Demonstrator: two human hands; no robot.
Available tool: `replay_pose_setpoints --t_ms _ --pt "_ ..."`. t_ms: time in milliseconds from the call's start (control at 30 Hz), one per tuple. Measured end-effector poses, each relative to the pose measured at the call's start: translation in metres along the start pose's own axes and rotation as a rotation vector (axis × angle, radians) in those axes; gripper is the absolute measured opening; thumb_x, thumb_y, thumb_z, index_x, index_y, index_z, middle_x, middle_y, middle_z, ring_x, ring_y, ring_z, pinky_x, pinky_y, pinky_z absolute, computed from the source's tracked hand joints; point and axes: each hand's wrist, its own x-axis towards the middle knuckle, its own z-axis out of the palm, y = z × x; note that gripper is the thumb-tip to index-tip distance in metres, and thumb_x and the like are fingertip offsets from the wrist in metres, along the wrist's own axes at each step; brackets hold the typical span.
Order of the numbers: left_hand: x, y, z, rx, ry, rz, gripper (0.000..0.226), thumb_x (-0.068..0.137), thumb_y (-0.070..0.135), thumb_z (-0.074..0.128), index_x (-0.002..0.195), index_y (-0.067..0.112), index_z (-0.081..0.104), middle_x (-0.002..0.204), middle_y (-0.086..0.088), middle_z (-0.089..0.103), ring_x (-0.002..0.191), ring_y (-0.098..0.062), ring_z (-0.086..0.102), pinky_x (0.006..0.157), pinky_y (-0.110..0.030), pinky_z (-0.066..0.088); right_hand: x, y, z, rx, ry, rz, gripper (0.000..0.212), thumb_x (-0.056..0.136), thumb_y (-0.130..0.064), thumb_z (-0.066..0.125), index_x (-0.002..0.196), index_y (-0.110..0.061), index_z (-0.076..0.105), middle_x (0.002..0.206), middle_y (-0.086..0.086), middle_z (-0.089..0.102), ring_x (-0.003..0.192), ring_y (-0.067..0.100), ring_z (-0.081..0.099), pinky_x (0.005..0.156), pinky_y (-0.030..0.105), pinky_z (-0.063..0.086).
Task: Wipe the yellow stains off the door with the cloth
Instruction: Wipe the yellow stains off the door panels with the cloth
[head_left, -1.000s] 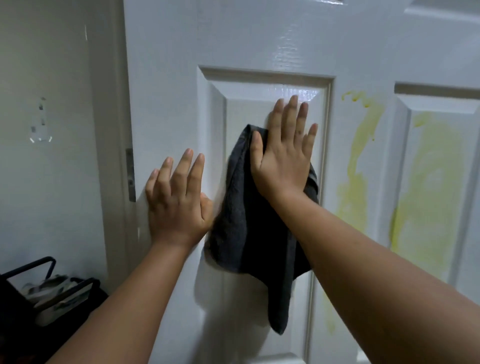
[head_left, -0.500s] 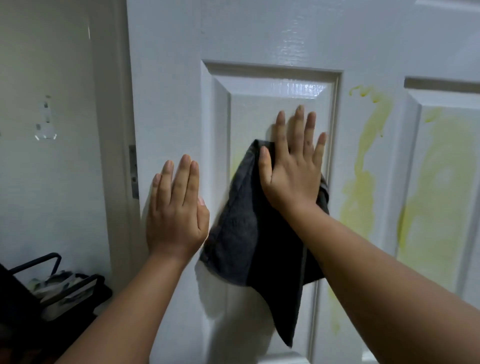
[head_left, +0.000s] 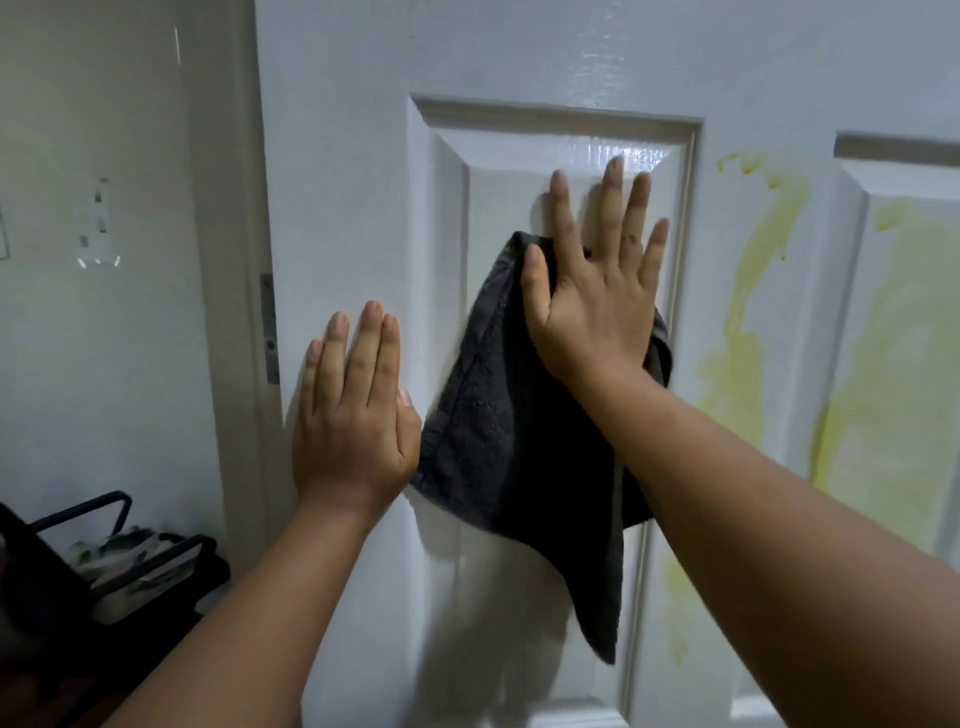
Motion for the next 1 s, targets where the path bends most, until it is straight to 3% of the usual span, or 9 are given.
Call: replay_pose_setpoints --t_ms 67,200,267,400,533,767,833,933,1000 --pt "0.001 0.000 0.000 -0.002 -0.003 0.001 0.056 0.096 0.020 0.035 0.150 0.003 0.034 0.158 -0.012 0.030 0.147 -0.035 0.026 0.122 -0.047 0.017 -0.024 -0.005 0.002 -0.011 -0.024 -0.032 0.061 0.098 -0.048 0.026 0.154 -0.029 0.011 0.162 0.015 0.005 0.149 0.033 0.001 0.119 0.054 0.004" --pt "0.001 0.001 0.000 -0.005 -0.011 -0.010 0.057 0.096 0.020 0.034 0.151 0.004 0.033 0.158 -0.012 0.028 0.147 -0.035 0.024 0.123 -0.047 0.016 -0.019 -0.004 -0.002 -0.071 -0.077 -0.518 0.058 0.098 -0.051 0.029 0.153 -0.034 0.018 0.161 0.013 0.011 0.149 0.032 0.006 0.119 0.054 0.008" --pt "0.000 0.001 0.000 -0.002 -0.009 -0.007 0.057 0.096 0.020 0.035 0.151 0.005 0.033 0.159 -0.012 0.027 0.148 -0.034 0.024 0.122 -0.048 0.018 0.014 -0.008 -0.008 -0.071 -0.060 -0.569 0.058 0.098 -0.053 0.027 0.153 -0.036 0.017 0.161 0.013 0.010 0.149 0.033 0.006 0.119 0.054 0.007" --pt "0.000 0.001 0.001 0.004 -0.008 0.001 0.058 0.095 0.021 0.035 0.151 0.005 0.031 0.158 -0.014 0.029 0.148 -0.035 0.023 0.123 -0.047 0.016 0.062 -0.001 -0.015 -0.070 0.000 -0.245 0.059 0.099 -0.055 0.018 0.154 -0.036 0.009 0.163 0.011 0.004 0.149 0.032 0.001 0.120 0.052 0.003" --pt "-0.001 -0.001 0.002 -0.006 0.000 -0.004 0.057 0.096 0.021 0.033 0.150 0.004 0.032 0.157 -0.015 0.030 0.147 -0.036 0.024 0.123 -0.047 0.016 0.017 -0.004 -0.003 0.084 0.010 0.192 0.060 0.099 -0.050 0.022 0.154 -0.031 0.008 0.162 0.012 0.000 0.149 0.032 -0.004 0.119 0.054 0.002" --pt "0.000 0.001 0.000 -0.003 -0.036 -0.016 0.058 0.095 0.019 0.036 0.152 0.004 0.030 0.159 -0.014 0.026 0.149 -0.033 0.020 0.123 -0.046 0.014 0.037 -0.007 -0.015 -0.110 -0.075 -0.728 0.059 0.097 -0.053 0.025 0.153 -0.037 0.015 0.161 0.013 0.011 0.149 0.033 0.007 0.119 0.054 0.010" --pt "0.000 0.001 0.000 0.007 -0.036 -0.015 0.059 0.095 0.019 0.036 0.152 0.004 0.030 0.159 -0.013 0.026 0.149 -0.033 0.019 0.123 -0.046 0.014 0.063 -0.006 -0.017 -0.123 -0.048 -0.594 0.060 0.097 -0.055 0.021 0.153 -0.037 0.012 0.162 0.012 0.008 0.149 0.032 0.005 0.120 0.053 0.007" --pt "0.000 0.001 0.000 0.014 -0.026 -0.013 0.059 0.094 0.019 0.037 0.151 0.004 0.031 0.159 -0.014 0.028 0.148 -0.034 0.021 0.123 -0.046 0.015 0.052 -0.008 -0.010 0.009 0.034 -0.028 0.060 0.097 -0.055 0.020 0.154 -0.036 0.010 0.163 0.011 0.003 0.150 0.031 0.000 0.120 0.052 0.003" --pt "0.000 0.001 -0.001 0.009 -0.029 -0.020 0.060 0.094 0.019 0.038 0.151 0.004 0.030 0.159 -0.014 0.028 0.148 -0.034 0.022 0.123 -0.047 0.015 0.017 -0.019 -0.004 0.074 0.019 0.148 0.061 0.098 -0.051 0.023 0.154 -0.031 0.010 0.162 0.013 0.002 0.149 0.031 -0.002 0.119 0.054 0.004"
